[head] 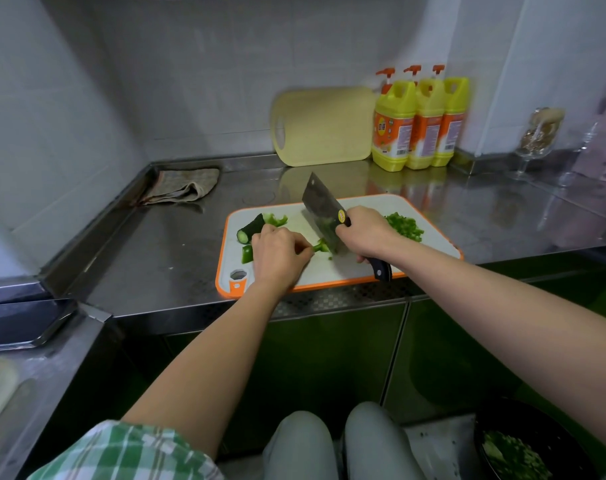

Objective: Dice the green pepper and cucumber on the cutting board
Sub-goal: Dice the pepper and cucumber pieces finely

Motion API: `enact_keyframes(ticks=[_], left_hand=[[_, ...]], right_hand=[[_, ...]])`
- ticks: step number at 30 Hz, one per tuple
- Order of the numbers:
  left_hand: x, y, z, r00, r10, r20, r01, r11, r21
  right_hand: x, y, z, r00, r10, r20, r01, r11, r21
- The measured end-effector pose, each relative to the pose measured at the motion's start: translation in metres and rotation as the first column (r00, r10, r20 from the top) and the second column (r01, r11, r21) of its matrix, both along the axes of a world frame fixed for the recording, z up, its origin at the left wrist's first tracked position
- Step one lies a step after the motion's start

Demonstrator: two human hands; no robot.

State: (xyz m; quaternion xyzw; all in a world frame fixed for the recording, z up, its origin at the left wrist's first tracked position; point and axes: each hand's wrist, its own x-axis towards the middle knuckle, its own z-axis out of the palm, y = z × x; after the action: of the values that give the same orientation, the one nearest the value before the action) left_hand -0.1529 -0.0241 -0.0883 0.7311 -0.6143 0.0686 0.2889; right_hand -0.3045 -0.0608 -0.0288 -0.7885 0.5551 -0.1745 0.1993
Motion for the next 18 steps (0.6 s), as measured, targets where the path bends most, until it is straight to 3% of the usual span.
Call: enact_keyframes(ticks=[8, 18], left_hand=[[0.000, 0.000, 0.000, 1.000, -0.009, -0.001, 0.009, 1.000, -0.015], [0.001, -0.001, -0.001, 0.999, -0.035, 0.004, 0.035, 0.999, -0.003]], right_hand=[[0.000, 0.014, 0.017, 0.988, 0.074, -0.137, -0.061, 0.994, 0.094], [0.015, 0.008, 0.003, 0.992, 0.031, -0.122, -0.027, 0.999, 0.036]])
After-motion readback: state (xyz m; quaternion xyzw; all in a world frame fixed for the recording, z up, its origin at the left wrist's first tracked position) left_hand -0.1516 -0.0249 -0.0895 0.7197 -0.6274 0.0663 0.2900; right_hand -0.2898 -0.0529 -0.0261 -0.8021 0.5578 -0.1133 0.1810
